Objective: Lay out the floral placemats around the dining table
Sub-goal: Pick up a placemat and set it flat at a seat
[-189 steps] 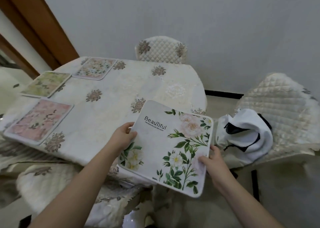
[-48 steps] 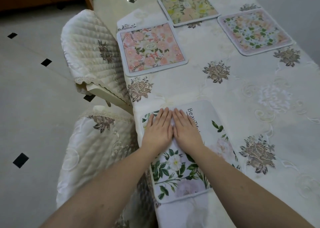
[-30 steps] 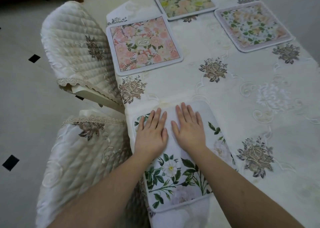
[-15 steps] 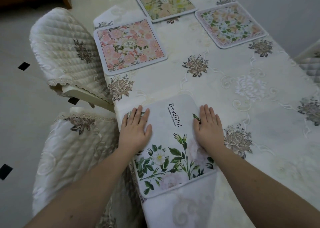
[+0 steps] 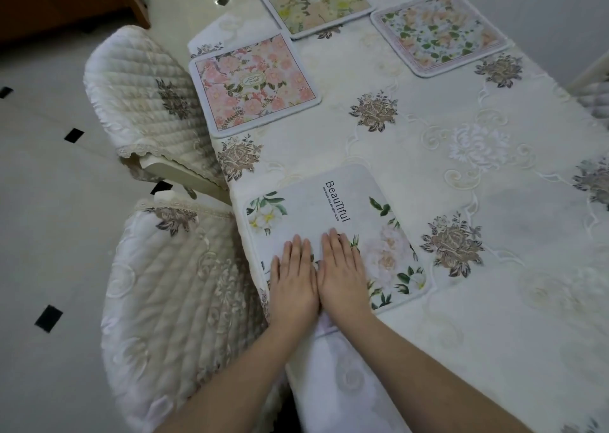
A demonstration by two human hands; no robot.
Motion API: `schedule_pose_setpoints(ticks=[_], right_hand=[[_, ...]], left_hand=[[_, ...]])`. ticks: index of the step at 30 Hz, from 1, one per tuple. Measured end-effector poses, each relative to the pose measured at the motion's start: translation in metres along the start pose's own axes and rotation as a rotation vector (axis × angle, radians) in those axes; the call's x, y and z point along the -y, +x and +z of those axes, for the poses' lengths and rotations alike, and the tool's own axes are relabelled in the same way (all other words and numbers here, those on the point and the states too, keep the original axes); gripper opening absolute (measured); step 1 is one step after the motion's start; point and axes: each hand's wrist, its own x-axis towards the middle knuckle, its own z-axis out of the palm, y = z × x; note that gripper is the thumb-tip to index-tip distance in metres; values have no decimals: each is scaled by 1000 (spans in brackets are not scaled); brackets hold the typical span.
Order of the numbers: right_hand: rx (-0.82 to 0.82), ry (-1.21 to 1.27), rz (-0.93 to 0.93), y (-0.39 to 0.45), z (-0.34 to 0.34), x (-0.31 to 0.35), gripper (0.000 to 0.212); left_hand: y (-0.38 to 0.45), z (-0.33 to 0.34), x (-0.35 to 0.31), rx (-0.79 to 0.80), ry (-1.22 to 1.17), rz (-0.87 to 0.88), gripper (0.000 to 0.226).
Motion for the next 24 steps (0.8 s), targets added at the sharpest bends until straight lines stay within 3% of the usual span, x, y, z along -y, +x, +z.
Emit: schedule_pose_setpoints(ticks=[6, 14, 24], right_hand=[[12, -46, -80, -11, -5, -17, 59], [-8, -71, -13, -23, -12, -59, 60], [43, -102, 38, -52, -38, -116, 57]], left_hand=[[-7, 4, 5, -5, 28, 27, 62], [-16, 3, 27, 10, 52, 87, 63], [-49, -17, 71, 149, 224, 60, 68]])
